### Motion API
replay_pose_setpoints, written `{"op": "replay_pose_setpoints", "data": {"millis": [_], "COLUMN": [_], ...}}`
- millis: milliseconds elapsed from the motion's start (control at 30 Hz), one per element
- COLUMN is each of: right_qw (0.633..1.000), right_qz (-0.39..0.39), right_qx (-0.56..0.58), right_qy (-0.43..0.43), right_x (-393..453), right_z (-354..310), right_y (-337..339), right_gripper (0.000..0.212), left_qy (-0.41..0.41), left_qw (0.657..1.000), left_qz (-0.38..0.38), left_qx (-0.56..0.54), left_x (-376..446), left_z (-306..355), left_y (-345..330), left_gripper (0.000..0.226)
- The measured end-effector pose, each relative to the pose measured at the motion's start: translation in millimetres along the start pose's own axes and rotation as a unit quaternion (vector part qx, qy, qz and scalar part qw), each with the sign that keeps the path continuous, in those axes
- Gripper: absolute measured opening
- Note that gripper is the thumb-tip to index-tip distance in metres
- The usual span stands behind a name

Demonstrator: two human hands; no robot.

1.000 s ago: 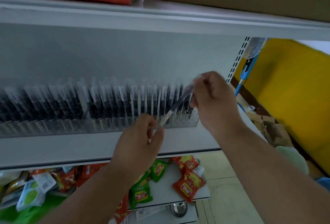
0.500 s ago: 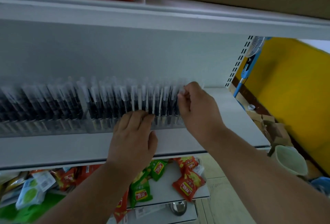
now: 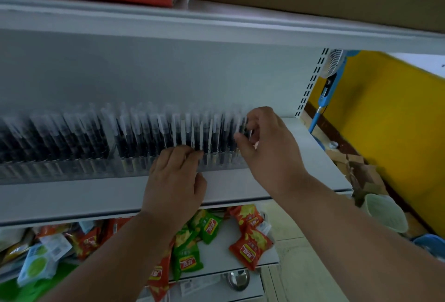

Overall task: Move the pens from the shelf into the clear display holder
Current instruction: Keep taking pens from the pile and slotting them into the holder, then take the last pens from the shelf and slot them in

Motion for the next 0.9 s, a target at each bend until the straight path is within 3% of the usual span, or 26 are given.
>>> {"op": "replay_pose_setpoints", "data": {"millis": [133,300,700,900], "right_qw": [0.995,0.987,0.944,0.935], "right_qz": [0.003,-0.024,-0.175,-0.154], "right_qx": [-0.03,-0.019,0.117,0.146], "right_qy": [0.098,0.158,0.253,0.285], "right_x": [-8.7,-18.1,-83.4,-125.8], "right_z": [-22.7,-66.3,-252.1,-357.4], "right_y": [16.5,4.6,-88.5,-119.0], "right_gripper": [0.027,0.027,0.032,0.032], "left_qy": [0.01,0.043,0.195,0.215], "left_qw": [1.0,0.998,0.954,0.945], "left_qz": [0.01,-0.009,0.015,0.027], "left_qx": [-0.002,0.05,0.226,0.245], "left_x": [-5.5,-31.0,-146.6,-204.2], "left_z": [3.9,-10.8,-131.5,-203.7], "left_y": [13.8,43.6,210.1,281.9], "left_gripper": [0.046,0.044,0.04,0.037]}}
Point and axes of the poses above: each hand's wrist, its own x-axis towards the middle knuckle, its own y-axis out of the back of the hand, z = x × y, the point moved 9 cm from there along x, towards the middle knuckle, and after that the axes turned 13 degrees about z, right-handed, at the moved point
